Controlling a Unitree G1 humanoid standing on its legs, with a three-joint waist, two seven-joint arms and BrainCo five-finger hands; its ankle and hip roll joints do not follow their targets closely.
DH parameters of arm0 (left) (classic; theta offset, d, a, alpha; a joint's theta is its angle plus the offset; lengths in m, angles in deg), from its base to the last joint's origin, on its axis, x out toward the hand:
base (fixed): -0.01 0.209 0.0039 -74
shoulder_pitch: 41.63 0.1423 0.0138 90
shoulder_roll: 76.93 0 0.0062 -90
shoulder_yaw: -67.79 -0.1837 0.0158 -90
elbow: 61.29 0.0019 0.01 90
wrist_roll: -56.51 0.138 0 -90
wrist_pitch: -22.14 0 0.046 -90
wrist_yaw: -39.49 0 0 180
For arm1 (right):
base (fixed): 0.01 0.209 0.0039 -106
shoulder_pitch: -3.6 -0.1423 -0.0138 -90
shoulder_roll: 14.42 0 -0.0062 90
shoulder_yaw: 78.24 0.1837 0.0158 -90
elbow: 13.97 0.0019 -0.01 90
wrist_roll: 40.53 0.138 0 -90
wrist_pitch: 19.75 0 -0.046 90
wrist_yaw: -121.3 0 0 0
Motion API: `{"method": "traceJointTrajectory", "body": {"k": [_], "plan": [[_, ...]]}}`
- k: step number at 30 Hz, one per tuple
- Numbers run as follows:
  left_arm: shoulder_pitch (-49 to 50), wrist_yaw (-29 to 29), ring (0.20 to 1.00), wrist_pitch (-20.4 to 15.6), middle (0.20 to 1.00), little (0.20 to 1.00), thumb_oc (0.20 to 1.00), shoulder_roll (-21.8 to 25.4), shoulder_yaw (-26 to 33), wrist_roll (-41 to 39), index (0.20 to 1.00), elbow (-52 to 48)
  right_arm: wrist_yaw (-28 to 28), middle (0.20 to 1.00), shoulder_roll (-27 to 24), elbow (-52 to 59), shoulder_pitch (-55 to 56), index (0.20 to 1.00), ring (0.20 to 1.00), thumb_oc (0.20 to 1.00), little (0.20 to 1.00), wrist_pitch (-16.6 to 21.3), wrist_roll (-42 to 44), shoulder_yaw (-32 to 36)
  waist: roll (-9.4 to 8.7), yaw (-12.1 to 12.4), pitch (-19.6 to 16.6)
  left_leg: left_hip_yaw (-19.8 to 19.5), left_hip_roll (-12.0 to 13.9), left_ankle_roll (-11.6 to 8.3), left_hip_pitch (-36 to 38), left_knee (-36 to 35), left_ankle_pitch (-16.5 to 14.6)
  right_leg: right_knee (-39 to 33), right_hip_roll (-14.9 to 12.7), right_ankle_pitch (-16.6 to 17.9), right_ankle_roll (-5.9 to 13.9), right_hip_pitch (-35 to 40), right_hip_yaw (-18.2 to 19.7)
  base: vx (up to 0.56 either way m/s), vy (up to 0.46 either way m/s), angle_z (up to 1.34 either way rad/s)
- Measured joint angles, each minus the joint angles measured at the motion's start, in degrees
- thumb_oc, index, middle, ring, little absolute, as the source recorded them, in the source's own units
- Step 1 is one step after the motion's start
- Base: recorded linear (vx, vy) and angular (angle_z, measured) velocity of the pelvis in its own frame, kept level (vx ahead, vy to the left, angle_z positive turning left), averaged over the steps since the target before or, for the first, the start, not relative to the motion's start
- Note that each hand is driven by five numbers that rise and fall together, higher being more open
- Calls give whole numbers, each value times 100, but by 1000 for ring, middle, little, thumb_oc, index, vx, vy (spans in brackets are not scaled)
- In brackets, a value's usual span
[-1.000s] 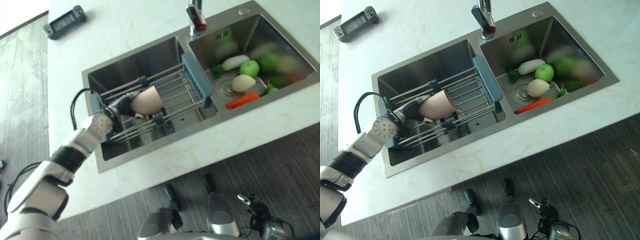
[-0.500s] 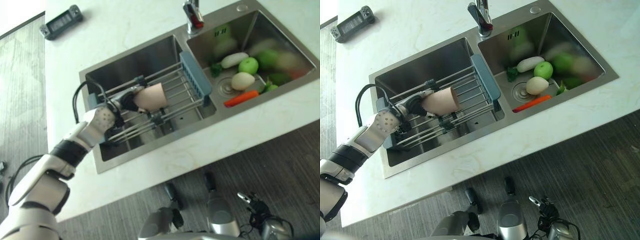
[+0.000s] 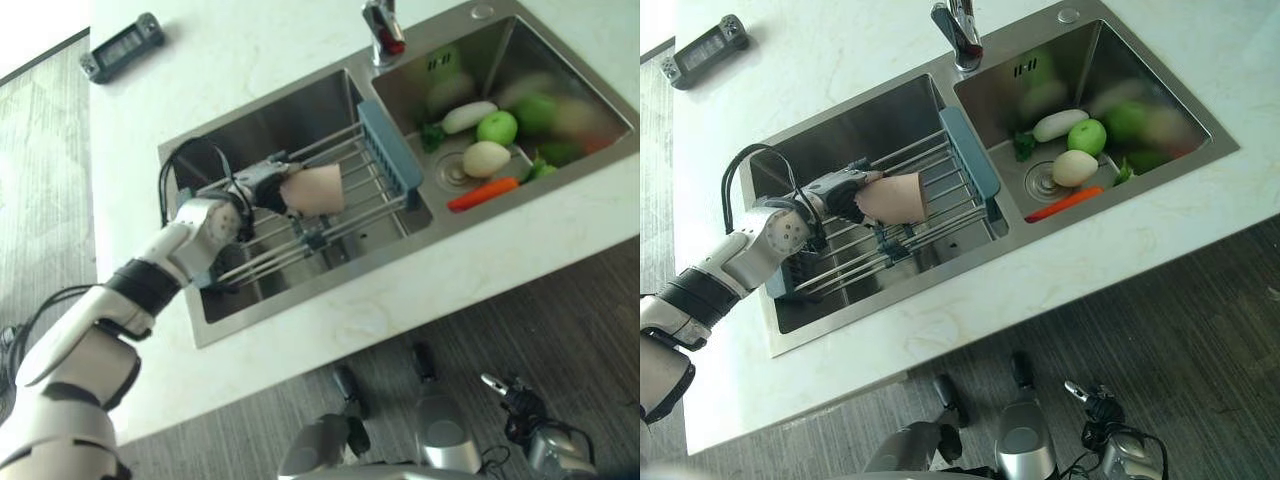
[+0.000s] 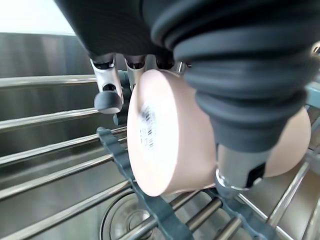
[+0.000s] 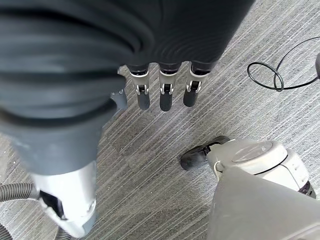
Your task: Place the dishes in the dishwasher.
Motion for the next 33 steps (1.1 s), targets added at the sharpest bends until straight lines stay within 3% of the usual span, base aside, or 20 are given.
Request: {"method": "traceJointTrajectory", "body": {"k": [4, 5, 9, 17, 20, 22, 25, 26, 27, 30, 31, 33], "plan": [[540, -883, 200, -575, 200, 200, 200, 32, 184, -2, 200, -329, -50, 1000, 102, 4, 7, 1000, 1000, 1000, 1000, 19, -2, 3, -35, 18, -4, -15, -8, 2, 25, 0, 1, 0, -7, 13, 8, 33, -12, 12, -13, 2], [878, -1450, 200, -844, 200, 200, 200, 60, 593, -1, 200, -715, -106, 1000, 246, 4, 39, 1000, 1000, 1000, 1000, 47, -2, 9, -114, 59, -16, -54, 1, 1, 163, 0, 0, -1, -2, -1, 20, 189, -45, 45, -31, 8], [1507, -2641, 200, -1521, 200, 200, 200, 80, 1589, 274, 200, -1224, -179, 1000, 474, 54, 178, 1000, 1000, 1000, 1000, 122, -5, 11, -242, 197, -136, -153, 26, 13, 290, -2, -18, -2, 21, -36, -11, 345, -123, 22, -18, 10], [2100, -3836, 200, -1847, 200, 200, 200, 54, 2151, 627, 200, -1721, -361, 1000, 887, 22, 499, 1000, 1000, 1000, 1000, 130, -26, 4, -600, 317, -796, -253, -9, 37, 318, -27, -26, -4, -8, -54, -11, 423, -198, 13, 9, 5], [2506, -4126, 200, -1957, 200, 200, 200, -376, 2634, 556, 200, -1878, -420, 1000, 987, -77, 618, 1000, 1000, 1000, 1000, 126, -134, 8, -600, 354, -939, -286, -23, 61, 471, -35, -52, -6, -20, -86, 5, 598, -234, -20, 33, 6], [2840, -4288, 200, -2090, 200, 200, 200, -892, 2820, 6, 200, -1952, -455, 1000, 1046, -210, 786, 1000, 1000, 1000, 1000, 129, -228, 11, -598, 448, -1210, -317, -8, 27, 489, -38, -119, -35, -13, -165, -8, 605, -294, -16, 33, 12], [3333, -4217, 200, -2542, 200, 200, 200, -1729, 3216, -764, 200, -2038, -527, 1000, 1068, -346, 917, 1000, 1000, 1000, 1000, 128, -261, 16, -621, 579, -1449, -404, -10, 27, 497, -37, -117, -36, -11, -225, 1, 653, -360, -8, 42, 14], [3576, -3942, 200, -2779, 200, 200, 200, -1961, 3428, -1301, 200, -2203, -547, 1000, 1065, -350, 984, 1000, 1000, 1000, 1000, 112, -300, 21, -692, 648, -1534, -466, -11, 28, 515, -37, -112, -38, -10, -220, 12, 698, -412, 9, 58, 18], [3662, -3847, 200, -2849, 200, 200, 200, -1970, 3513, -1459, 200, -2259, -549, 1000, 1064, -351, 992, 1000, 1000, 1000, 1000, 112, -304, 32, -721, 694, -1601, -486, -12, 28, 511, -37, -111, -37, -11, -225, 12, 711, -442, 17, 66, 22], [3960, -2888, 200, -3035, 200, 200, 200, -2185, 3964, -2714, 200, -2585, -539, 1000, 1062, -395, 1009, 1000, 1000, 1000, 1000, 85, -534, 65, -812, 875, -1698, -647, -31, 60, 674, -37, -120, -40, -20, -235, -20, 961, -608, 22, 28, 29], [4169, -2303, 200, -3064, 200, 200, 200, -2197, 4076, -3540, 200, -2757, -531, 1000, 1062, -388, 954, 1000, 1000, 1000, 1000, 57, -585, 68, -807, 1173, -1801, -769, -33, 77, 665, -38, -135, -39, -18, -345, 15, 1010, -679, 44, -46, 37], [4499, -1749, 200, -3017, 200, 200, 200, -2369, 4094, -4260, 200, -2920, -508, 1000, 1069, -312, 801, 1000, 1000, 1000, 1000, -32, -692, 43, -762, 1356, -1824, -848, -35, 58, 639, -37, -118, -16, -8, -340, 2, 1116, -749, 33, -100, 29]]}}
